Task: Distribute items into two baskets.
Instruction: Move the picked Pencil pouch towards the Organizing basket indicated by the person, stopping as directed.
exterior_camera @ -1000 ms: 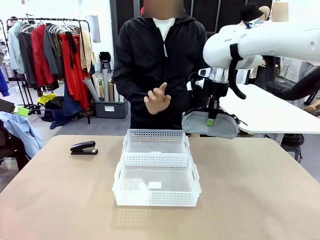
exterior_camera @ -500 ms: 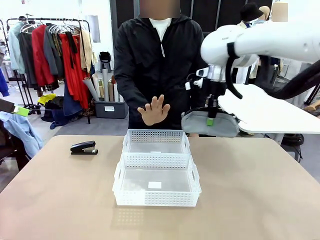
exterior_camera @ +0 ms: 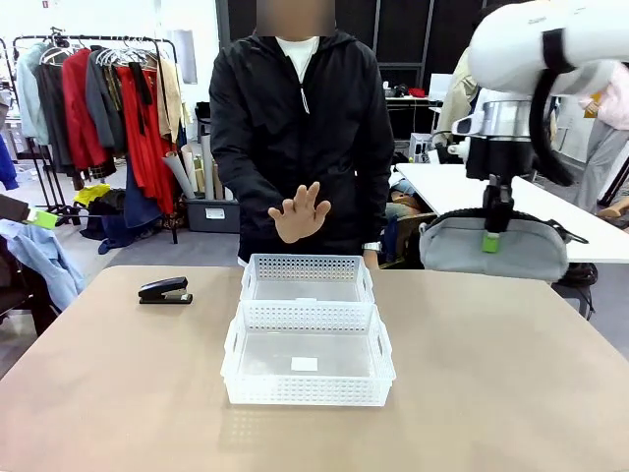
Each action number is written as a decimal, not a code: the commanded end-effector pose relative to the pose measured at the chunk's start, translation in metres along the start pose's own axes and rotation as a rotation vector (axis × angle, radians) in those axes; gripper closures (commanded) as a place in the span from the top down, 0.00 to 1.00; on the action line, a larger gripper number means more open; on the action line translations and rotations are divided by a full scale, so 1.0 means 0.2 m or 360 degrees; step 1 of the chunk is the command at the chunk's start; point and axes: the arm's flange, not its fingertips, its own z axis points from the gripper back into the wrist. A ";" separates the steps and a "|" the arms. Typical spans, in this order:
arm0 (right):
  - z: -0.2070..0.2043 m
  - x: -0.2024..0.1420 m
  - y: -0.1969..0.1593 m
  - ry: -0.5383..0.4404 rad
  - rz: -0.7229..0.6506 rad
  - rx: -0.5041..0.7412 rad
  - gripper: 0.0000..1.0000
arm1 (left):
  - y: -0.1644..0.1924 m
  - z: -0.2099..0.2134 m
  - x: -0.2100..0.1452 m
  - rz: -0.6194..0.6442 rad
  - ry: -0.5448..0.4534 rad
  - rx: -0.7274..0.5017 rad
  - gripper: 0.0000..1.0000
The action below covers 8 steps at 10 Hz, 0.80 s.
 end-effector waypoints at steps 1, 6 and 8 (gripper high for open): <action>-0.09 -0.05 0.08 -0.0130 -0.0063 -0.0088 0.00 | 0.00 0.00 0.00 -0.0008 -0.0021 -0.0017 1.00; -0.02 -0.05 0.05 -0.0047 -0.0029 -0.0029 0.00 | 0.00 0.00 0.00 -0.0008 -0.0021 -0.0017 1.00; -0.02 -0.05 0.05 -0.0047 -0.0029 -0.0029 0.00 | 0.00 0.00 0.00 -0.0008 -0.0021 -0.0017 1.00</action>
